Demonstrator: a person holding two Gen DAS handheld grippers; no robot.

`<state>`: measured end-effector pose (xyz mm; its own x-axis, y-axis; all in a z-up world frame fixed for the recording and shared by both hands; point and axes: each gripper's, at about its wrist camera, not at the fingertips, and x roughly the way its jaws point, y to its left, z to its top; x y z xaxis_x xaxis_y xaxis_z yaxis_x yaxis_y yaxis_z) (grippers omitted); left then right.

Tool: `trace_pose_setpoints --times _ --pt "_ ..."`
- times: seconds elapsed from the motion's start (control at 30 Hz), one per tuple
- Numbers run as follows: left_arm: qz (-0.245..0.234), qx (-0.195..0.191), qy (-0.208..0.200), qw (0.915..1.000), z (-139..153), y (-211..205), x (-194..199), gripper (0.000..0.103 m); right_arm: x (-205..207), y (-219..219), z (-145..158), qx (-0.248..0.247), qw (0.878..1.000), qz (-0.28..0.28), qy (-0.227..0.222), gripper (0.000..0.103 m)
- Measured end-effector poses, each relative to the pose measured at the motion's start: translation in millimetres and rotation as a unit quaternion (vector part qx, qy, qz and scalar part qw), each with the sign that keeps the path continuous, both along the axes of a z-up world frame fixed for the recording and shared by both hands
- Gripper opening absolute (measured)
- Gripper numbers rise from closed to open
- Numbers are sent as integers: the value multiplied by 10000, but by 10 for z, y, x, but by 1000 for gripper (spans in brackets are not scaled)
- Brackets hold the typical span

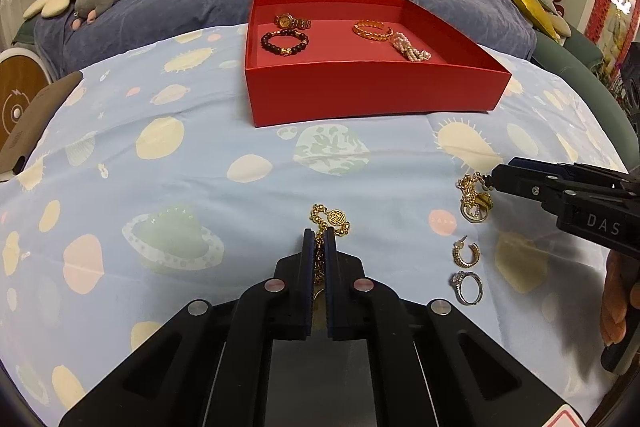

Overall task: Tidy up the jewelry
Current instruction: 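Grasp the gold chain with the left tool while the right tool grasps the clover pendant necklace, then carry the chain and clover necklace into the red box and lower them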

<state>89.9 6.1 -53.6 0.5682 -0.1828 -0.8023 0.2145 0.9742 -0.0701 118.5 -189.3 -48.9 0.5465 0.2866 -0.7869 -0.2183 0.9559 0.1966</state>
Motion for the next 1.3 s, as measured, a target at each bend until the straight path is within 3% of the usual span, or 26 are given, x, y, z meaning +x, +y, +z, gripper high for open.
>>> trace_pose_setpoints --times 0.13,0.3,0.37,0.57,1.07,1.3 --pt "1 -110 -9 9999 44 20 -6 2 16 95 -74 -205 9997 118 18 23" --pt "19 -189 2 9998 69 34 -9 2 22 170 -87 -385 9990 206 -119 21" --pt "14 -214 13 9998 69 32 -12 2 29 181 -92 -429 9987 218 -146 13" --pt "8 -288 9 9996 102 31 -17 2 11 166 -42 -399 9988 226 -188 13" --pt "113 -739 -300 9968 529 81 20 2 -149 -59 717 200 9956 116 -912 13" --pt "108 -874 -634 9941 925 83 48 2 -249 -173 1119 402 9909 61 -1285 13"
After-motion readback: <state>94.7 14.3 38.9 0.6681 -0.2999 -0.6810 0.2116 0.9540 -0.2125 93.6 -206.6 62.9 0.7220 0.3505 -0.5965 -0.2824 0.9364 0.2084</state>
